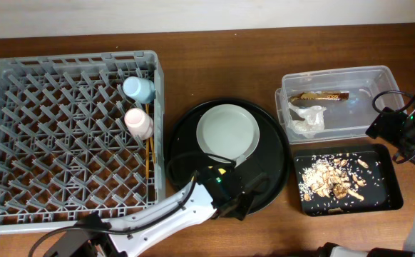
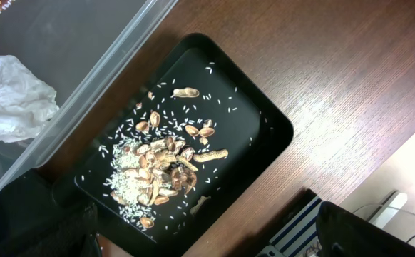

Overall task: Sort waste into correct bins and load items into the dishwasher rack
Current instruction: 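Reach the left gripper to the yellow bowl and grasp its rim, then lift the yellow bowl and lower it into the rack's front right corner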

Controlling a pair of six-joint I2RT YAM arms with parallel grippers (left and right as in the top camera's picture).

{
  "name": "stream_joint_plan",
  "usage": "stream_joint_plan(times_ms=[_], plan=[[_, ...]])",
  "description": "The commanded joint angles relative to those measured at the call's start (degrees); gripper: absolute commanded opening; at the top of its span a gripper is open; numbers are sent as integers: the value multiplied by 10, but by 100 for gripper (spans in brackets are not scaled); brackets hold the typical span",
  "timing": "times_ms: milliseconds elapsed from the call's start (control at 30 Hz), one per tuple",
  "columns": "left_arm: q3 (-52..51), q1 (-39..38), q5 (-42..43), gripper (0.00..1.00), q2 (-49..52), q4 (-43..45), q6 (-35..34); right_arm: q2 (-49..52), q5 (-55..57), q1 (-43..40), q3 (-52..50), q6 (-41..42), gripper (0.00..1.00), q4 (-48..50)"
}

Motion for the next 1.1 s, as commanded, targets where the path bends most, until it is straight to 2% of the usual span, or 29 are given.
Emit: stream_joint_plan(times_ms=[0,67,333,400,467,600,667,833,1000,1067], plan=[[-42,-2,-18,27,-3,40,-7,2,9,-2,4,3,99,-2],[-59,-2,-33,23,-3,57,-7,2,9,-2,4,3,99,-2],[-75,-2,-42,23,-2,73,-7,2,9,-2,4,3,99,-2],[-75,-2,-42,9,-2,79,-7,2,9,-2,4,3,99,-2],[-75,-2,-40,5,-2,83,-7,2,9,-2,4,3,99,-2],[-75,-2,-40,5,-2,80,-7,2,9,-2,4,3,99,-2],[-75,-3,-40,12,-1,75,-7,2,9,-2,4,3,99,-2],[-75,-3,-41,13,12,75,-7,2,9,-2,4,3,99,-2],[-75,-3,-41,1,15,77,-7,2,9,-2,4,3,99,-2],[-73,-3,-40,1,15,81,-7,2,9,-2,4,3,99,-2]])
